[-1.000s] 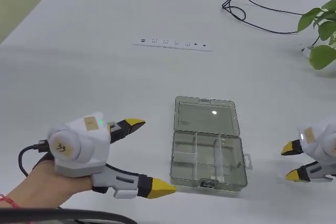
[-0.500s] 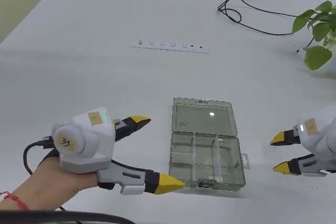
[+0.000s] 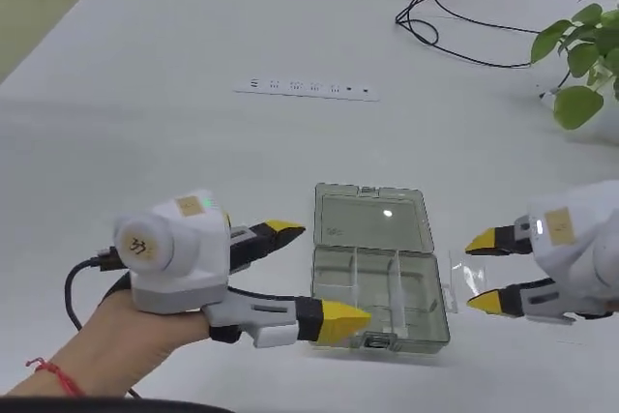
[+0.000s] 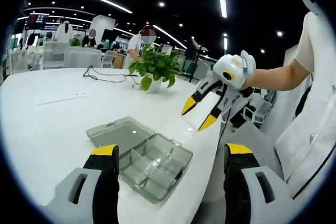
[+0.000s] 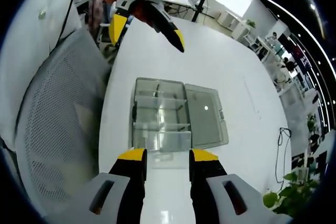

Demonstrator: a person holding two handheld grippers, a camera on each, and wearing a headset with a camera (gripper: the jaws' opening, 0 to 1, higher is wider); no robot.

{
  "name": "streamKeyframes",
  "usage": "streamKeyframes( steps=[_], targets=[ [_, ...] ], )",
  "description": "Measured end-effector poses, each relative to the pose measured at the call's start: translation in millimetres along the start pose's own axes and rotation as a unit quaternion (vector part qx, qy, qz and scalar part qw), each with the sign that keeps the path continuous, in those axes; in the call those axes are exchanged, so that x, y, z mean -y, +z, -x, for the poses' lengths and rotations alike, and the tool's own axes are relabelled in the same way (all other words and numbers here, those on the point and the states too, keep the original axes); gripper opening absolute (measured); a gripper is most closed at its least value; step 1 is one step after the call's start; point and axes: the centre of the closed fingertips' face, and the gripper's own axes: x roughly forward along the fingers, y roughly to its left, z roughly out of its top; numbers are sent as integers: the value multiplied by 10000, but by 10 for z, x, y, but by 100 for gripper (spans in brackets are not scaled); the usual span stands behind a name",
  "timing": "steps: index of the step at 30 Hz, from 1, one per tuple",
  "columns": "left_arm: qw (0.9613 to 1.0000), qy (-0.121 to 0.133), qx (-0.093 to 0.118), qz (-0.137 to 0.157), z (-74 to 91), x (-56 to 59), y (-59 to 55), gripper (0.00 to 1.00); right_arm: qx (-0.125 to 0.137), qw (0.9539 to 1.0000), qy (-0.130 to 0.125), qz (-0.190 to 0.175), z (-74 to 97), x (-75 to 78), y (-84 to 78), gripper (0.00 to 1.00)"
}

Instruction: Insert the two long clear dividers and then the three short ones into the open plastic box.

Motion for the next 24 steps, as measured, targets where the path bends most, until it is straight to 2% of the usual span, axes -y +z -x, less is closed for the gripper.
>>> streamKeyframes(
  steps=[3,5,8,11,14,15,17,20,24],
  targets=[
    [9995,-63,-15,309,-62,58,19,77,50,10000,-73,28,30,-7,111,33],
    [9994,-101,37,342,-91,87,48,73,53,9999,-109,49,43,-13,162,33],
    [9968,-161,86,777,-150,129,73,64,68,9998,-140,110,50,-42,257,33],
    [9922,-249,108,1218,-206,180,87,58,78,9997,-162,177,46,-77,348,33],
    [9924,-268,105,1196,-261,213,94,54,93,9995,-205,212,43,-90,431,33],
    [9918,-276,54,1250,-272,224,79,51,95,9995,-216,209,43,-91,451,33],
    [9905,-305,83,1340,-294,249,86,48,110,9994,-248,210,50,-99,503,33],
    [9857,-366,94,1642,-332,287,93,42,109,9992,-273,253,50,-121,560,33],
    [9838,-418,53,1742,-378,328,81,38,152,9991,-289,271,53,-142,638,33]
  ],
)
